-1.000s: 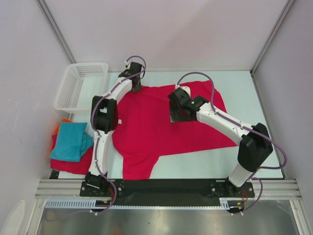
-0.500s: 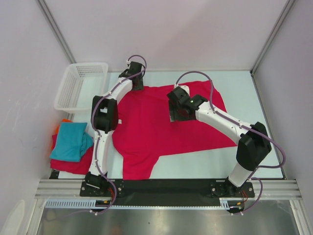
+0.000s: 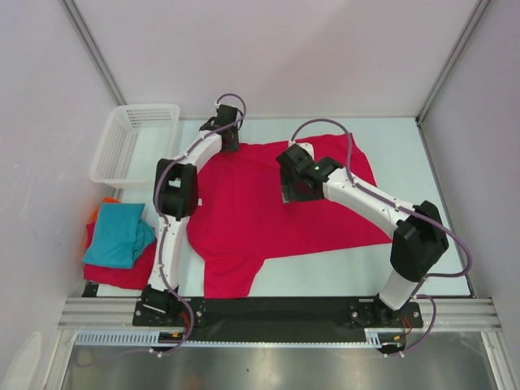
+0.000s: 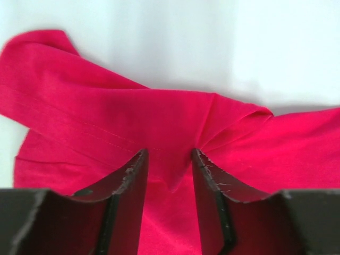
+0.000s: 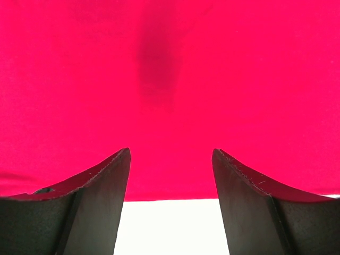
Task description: Fold and stack the t-shirts
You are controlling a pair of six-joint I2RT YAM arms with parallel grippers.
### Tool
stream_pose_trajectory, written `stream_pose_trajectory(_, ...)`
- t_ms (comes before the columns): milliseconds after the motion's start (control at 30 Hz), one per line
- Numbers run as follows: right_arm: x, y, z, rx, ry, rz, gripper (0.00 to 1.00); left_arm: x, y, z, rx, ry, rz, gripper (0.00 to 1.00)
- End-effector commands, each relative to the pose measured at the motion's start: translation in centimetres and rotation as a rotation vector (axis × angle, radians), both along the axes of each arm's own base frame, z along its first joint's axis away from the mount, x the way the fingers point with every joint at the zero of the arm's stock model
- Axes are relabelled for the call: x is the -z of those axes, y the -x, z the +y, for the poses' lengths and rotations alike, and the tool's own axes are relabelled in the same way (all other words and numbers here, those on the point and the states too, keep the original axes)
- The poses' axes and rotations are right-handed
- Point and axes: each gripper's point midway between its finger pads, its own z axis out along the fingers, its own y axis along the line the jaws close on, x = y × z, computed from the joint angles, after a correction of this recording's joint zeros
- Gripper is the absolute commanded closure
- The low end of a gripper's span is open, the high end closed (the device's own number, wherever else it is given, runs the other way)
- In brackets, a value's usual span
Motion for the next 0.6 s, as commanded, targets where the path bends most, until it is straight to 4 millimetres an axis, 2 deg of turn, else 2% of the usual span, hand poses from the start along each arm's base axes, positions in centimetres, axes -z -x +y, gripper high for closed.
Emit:
stream_pose_trajectory(0, -1.0, -0.7, 0.5, -0.002, -0.003, -0.027, 0.32, 0.0, -0.2, -1.1, 0.020, 0.029, -0.012, 0.57)
stream_pose_trajectory(233, -0.9, -0.8, 1.0, -0.009, -0.003, -0.023, 0.32, 0.1, 0.3, -1.5, 0.024, 0.030, -0.005, 0.55)
stream_pose_trajectory(300, -0.8, -0.7, 0.9, -0.010, 0.001, -0.022, 0.32, 0.4, 0.4, -1.3, 0.020, 0.021, 0.004, 0.60)
stream_pose_trajectory(333, -0.7, -0.8, 0.7, -0.006, 0.002, -0.019, 0.32, 0.5, 0.5, -1.2, 0.019, 0.019, 0.007, 0.70)
stream_pose_trajectory(433, -0.7, -0.8, 0.9, -0.008, 0.002, -0.021, 0.32, 0.5, 0.5, -1.1, 0.012, 0.012, 0.006, 0.85)
stream_pose_trajectory(467, -0.7, -0.8, 0.9, -0.010, 0.003, -0.019, 0.32, 0.3, 0.5, -1.1, 0.012, 0.013, 0.004, 0.93)
stream_pose_trajectory(567, -0.6, -0.8, 1.0, -0.012, 0.000, -0.017, 0.32, -0.1, 0.2, -0.9, 0.003, 0.005, -0.006, 1.00)
